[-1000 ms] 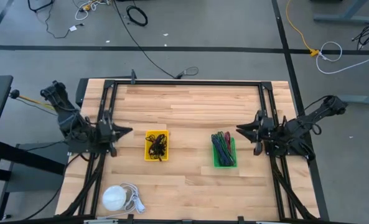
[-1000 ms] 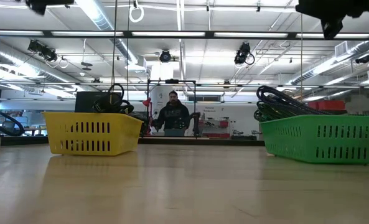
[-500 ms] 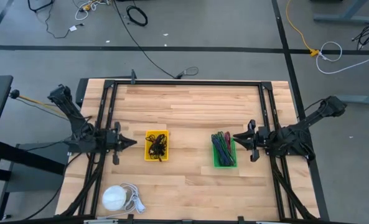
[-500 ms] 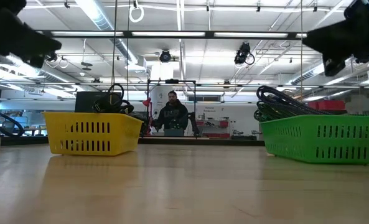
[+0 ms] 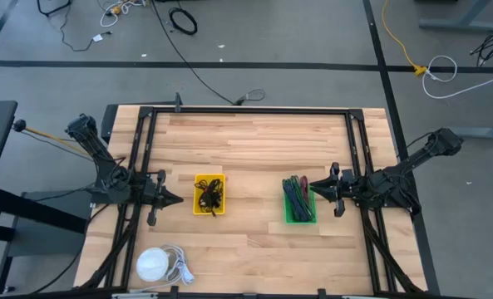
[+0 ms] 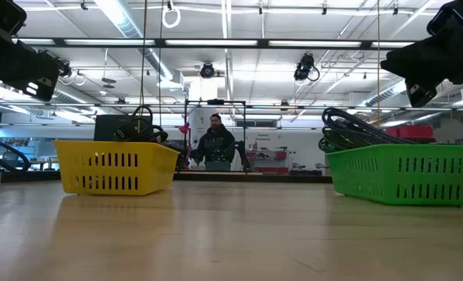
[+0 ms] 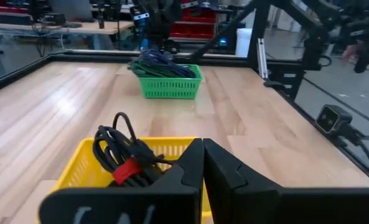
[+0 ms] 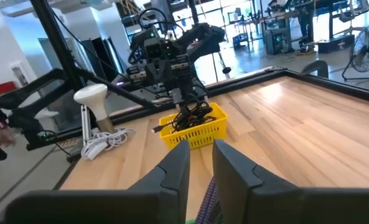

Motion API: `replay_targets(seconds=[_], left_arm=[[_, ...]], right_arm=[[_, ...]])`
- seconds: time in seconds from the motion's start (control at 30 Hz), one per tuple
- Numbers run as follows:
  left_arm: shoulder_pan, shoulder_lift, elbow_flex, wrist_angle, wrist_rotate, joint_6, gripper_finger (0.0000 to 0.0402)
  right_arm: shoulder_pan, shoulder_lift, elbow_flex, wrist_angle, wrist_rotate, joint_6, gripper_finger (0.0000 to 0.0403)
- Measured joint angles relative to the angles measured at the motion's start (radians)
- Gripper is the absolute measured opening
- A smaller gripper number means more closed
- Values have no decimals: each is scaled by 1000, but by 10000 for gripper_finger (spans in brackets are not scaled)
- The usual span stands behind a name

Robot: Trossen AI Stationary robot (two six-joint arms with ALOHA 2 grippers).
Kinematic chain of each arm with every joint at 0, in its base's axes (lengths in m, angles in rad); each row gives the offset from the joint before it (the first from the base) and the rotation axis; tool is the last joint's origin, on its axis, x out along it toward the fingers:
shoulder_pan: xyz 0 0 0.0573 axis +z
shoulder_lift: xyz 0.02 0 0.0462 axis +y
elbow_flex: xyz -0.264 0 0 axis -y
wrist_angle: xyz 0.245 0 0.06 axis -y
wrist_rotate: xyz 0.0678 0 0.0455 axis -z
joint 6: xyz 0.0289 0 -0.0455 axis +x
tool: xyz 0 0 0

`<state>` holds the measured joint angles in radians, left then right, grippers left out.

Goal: Pick & Place USB Port
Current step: Return to Home Position

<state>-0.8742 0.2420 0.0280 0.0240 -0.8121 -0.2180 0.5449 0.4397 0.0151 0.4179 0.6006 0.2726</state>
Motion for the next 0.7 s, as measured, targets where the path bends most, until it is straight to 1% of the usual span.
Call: replay_targets(seconds=[0.33,0.7], left_arm=[[0,0,-4,25,0,-31,14],[0,0,-4,28,-1,-32,14]], right_arm=[[0,0,0,0,0,0,72],[-1,-1,0,0,-9,0,72]])
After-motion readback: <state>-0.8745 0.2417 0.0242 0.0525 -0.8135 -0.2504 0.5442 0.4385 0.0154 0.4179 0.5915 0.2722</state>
